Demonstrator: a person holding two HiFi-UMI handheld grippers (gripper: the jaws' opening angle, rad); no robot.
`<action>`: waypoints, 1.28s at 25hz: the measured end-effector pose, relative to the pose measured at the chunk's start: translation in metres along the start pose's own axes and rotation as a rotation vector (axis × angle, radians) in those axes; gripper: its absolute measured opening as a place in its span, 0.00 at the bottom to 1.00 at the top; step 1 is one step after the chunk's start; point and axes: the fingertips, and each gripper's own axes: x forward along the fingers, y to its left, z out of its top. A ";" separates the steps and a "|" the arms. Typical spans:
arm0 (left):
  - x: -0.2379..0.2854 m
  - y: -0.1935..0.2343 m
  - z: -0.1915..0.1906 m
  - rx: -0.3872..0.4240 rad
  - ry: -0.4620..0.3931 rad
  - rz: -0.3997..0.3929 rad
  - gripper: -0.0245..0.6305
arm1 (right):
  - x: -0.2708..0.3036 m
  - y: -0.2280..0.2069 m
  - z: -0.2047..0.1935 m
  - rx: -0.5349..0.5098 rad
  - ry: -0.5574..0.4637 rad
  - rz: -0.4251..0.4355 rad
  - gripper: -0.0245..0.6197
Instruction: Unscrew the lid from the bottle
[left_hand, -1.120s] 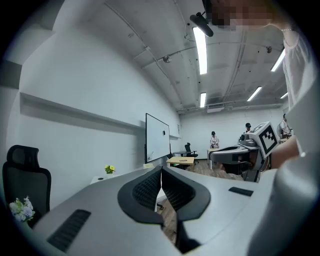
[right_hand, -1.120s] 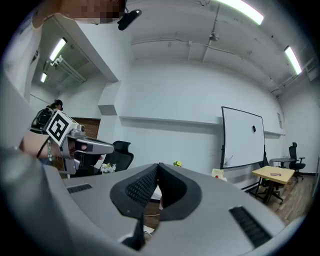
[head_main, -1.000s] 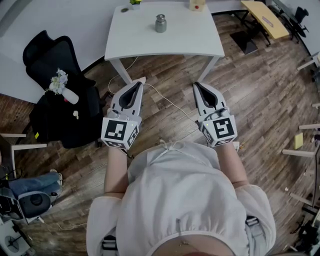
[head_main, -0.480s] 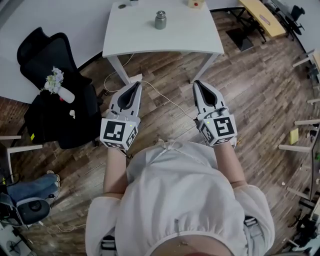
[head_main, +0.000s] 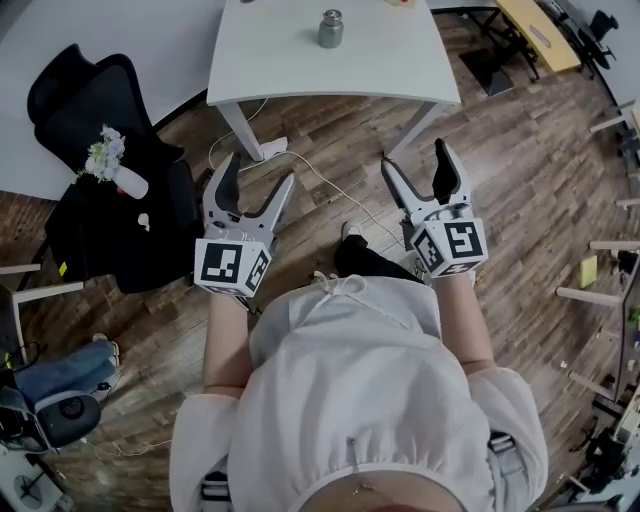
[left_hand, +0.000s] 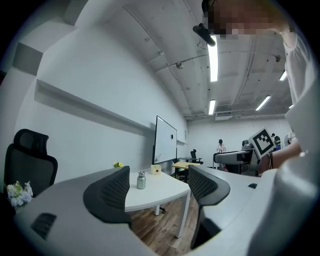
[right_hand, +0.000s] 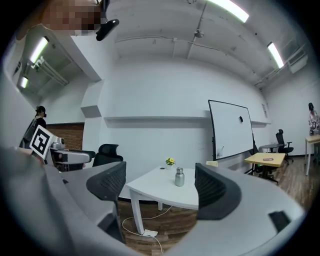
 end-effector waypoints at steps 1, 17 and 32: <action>0.005 0.003 -0.001 0.006 0.005 0.006 0.59 | 0.006 -0.003 -0.001 0.001 0.001 0.007 0.70; 0.213 0.059 -0.011 0.013 0.052 0.120 0.59 | 0.203 -0.131 -0.012 -0.010 0.057 0.216 0.67; 0.368 0.089 -0.068 -0.026 0.212 0.143 0.59 | 0.333 -0.227 -0.046 0.040 0.191 0.321 0.65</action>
